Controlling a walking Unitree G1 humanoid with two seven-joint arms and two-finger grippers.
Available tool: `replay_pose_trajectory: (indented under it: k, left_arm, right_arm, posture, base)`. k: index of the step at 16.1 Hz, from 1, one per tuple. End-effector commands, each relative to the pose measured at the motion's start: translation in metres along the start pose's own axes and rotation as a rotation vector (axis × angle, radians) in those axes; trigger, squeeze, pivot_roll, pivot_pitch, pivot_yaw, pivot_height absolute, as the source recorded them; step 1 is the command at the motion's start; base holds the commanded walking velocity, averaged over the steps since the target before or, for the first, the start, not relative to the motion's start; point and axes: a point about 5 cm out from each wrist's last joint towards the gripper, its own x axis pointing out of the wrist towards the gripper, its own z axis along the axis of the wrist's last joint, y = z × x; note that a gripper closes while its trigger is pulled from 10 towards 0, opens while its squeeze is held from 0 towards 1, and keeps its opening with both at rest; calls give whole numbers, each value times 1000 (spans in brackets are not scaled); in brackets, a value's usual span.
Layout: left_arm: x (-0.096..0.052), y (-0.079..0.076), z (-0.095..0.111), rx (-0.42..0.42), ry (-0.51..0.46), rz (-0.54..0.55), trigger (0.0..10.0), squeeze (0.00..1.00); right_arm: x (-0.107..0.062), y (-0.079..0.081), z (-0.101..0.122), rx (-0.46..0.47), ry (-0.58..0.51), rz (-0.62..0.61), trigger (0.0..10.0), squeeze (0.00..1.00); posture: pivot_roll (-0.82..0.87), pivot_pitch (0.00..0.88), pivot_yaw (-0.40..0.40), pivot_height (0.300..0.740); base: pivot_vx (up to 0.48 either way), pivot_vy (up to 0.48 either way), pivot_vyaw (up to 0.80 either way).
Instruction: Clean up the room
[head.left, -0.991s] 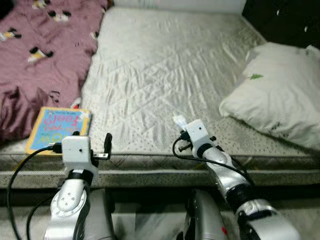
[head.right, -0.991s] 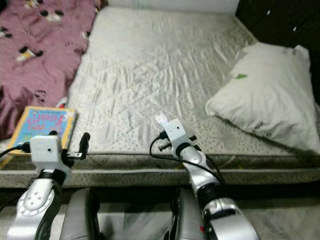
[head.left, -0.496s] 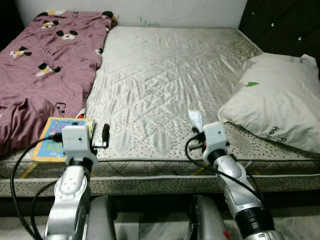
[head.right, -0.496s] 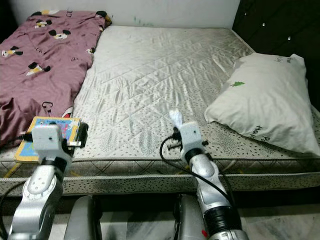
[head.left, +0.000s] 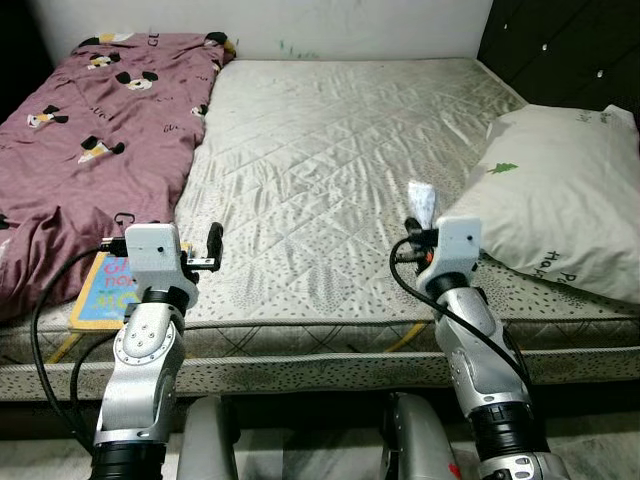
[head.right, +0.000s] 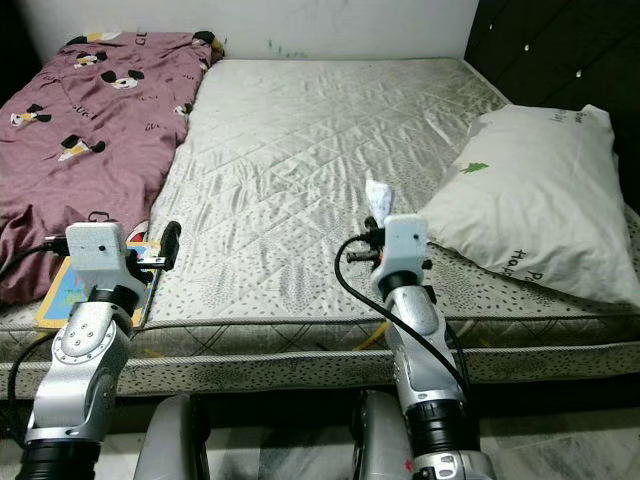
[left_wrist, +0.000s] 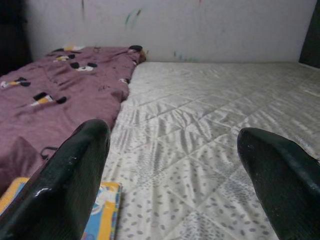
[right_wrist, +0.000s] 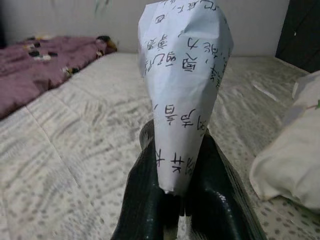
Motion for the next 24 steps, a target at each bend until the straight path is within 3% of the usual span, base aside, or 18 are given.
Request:
replay_pose_trajectory:
  k: [1, 9, 13, 24]
  left_arm:
    - [2, 0, 1, -13, -9, 2, 10000, 0]
    - [-14, 2, -10, -20, 4, 13, 10000, 0]
    - [-25, 5, -17, 1, 31, 15, 10000, 0]
    - [-25, 1, -17, 2, 49, 3, 10000, 0]
  right_arm:
    - [-3, 1, 3, -11, -7, 3, 10000, 0]
    - [-4, -1, 18, 90, -66, 16, 10000, 0]
    - [-8, 4, 13, 98, -48, 33, 10000, 0]
    - [-8, 7, 11, 72, -31, 32, 10000, 0]
  posture:
    - [-7, 0, 0, 527]
    - [-4, 0, -5, 531]
    - [5, 0, -12, 577]
    - [-12, 0, -18, 694]
  base:
    - [0, 0, 0]
    - [0, 0, 0]
    - [0, 0, 0]
    - [0, 0, 0]
